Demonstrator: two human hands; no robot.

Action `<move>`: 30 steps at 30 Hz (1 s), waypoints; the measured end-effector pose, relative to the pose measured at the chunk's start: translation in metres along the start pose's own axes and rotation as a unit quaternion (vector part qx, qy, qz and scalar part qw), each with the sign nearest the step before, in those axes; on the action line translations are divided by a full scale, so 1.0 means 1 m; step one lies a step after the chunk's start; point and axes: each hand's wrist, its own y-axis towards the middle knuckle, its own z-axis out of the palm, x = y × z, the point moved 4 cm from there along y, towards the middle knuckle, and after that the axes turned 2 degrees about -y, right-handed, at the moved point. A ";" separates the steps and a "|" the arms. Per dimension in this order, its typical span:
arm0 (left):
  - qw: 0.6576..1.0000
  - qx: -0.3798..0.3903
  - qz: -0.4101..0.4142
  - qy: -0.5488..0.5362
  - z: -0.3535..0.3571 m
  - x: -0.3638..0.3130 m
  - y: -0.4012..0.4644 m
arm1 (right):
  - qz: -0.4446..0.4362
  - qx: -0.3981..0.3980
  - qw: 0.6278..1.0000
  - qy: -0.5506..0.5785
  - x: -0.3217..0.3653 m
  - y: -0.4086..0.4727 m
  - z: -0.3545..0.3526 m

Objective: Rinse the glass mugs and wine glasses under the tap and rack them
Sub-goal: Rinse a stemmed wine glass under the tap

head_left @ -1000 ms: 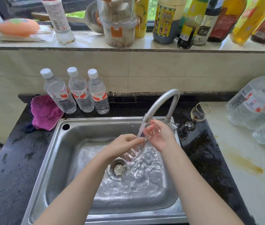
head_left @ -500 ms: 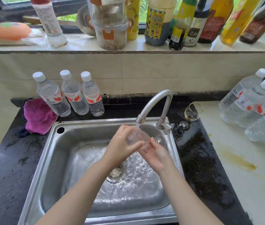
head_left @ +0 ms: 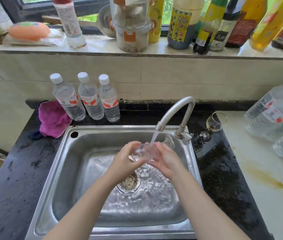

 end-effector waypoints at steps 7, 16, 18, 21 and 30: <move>0.996 0.066 -0.003 0.068 0.031 0.008 0.003 | -0.180 0.013 0.821 -0.541 0.024 -0.008 0.005; 0.983 0.039 0.118 0.137 0.032 -0.016 0.027 | -0.179 -0.020 0.963 -0.199 0.031 -0.013 -0.036; 0.982 0.036 0.102 0.155 0.031 -0.012 0.017 | -0.172 -0.018 0.961 -0.218 0.024 -0.013 -0.041; 0.988 0.016 0.032 0.149 0.031 0.001 -0.005 | -0.168 -0.023 0.942 -0.289 0.017 -0.017 -0.050; 0.992 0.066 -0.079 0.067 0.040 0.016 -0.076 | -0.150 -0.048 0.864 -0.478 0.006 -0.071 -0.064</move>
